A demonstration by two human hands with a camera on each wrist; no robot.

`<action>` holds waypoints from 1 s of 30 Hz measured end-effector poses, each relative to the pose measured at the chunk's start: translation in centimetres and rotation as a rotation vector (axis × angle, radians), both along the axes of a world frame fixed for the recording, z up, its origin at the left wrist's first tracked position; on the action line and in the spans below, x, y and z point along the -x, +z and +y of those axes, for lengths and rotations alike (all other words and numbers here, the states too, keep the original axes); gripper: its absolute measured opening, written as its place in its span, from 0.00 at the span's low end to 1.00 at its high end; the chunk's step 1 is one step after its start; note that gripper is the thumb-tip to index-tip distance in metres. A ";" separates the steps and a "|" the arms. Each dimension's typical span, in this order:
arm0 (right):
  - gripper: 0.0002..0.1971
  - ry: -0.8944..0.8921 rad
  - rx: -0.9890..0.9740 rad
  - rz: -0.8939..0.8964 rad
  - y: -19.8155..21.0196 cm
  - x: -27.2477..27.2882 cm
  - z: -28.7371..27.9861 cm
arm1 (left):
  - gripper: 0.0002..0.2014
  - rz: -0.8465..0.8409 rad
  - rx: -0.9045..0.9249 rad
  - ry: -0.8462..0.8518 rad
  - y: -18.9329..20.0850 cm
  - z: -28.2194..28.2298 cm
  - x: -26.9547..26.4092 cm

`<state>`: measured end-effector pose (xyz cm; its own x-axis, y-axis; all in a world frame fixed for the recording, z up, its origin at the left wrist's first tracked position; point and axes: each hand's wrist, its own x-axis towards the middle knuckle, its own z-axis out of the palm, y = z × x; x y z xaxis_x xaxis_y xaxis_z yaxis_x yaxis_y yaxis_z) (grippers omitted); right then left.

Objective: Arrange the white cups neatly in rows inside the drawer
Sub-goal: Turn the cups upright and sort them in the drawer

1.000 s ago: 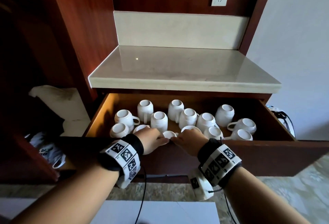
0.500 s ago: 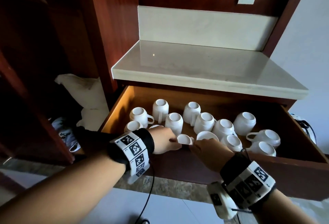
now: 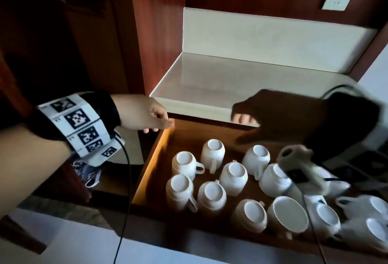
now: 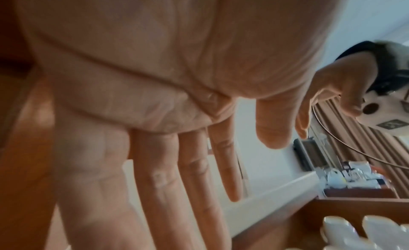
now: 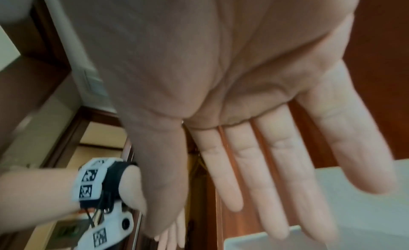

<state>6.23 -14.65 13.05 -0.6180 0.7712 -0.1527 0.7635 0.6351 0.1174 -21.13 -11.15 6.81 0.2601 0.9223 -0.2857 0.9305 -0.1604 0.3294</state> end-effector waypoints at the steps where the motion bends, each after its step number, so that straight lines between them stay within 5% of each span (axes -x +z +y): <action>1: 0.25 0.030 0.009 -0.034 -1.5 1.6 1.7 | 0.20 0.046 0.018 -0.005 -1.1 1.2 0.6; 7: 0.30 0.112 0.181 -0.249 -12.5 8.3 7.7 | 0.24 0.328 0.120 -0.134 -8.6 5.3 0.8; 9: 0.32 0.137 0.192 -0.259 -15.5 9.7 8.9 | 0.22 0.291 0.081 -0.126 -10.1 6.0 0.5; 12: 0.49 0.113 0.203 -0.373 -18.4 11.1 9.7 | 0.20 0.237 0.048 -0.122 -11.5 6.7 0.1; 15: 0.42 0.140 0.238 -0.437 -20.2 11.9 10.2 | 0.19 0.204 0.048 -0.137 -13.0 7.2 -0.4; 18: 0.25 0.163 0.342 -0.377 -21.5 12.3 10.9 | 0.17 0.134 0.093 -0.133 -13.7 7.8 -0.7; 21: 0.22 0.213 0.344 -0.335 -21.2 12.6 11.2 | 0.16 0.076 0.116 -0.116 -13.2 7.9 -0.9; 26: 0.43 0.227 0.291 -0.210 -19.7 10.3 11.5 | 0.16 -0.062 0.038 -0.047 -12.6 8.1 -0.1; 30: 0.44 0.109 0.197 0.260 -16.2 6.4 12.1 | 0.21 -0.397 -0.072 0.081 -12.0 7.8 1.1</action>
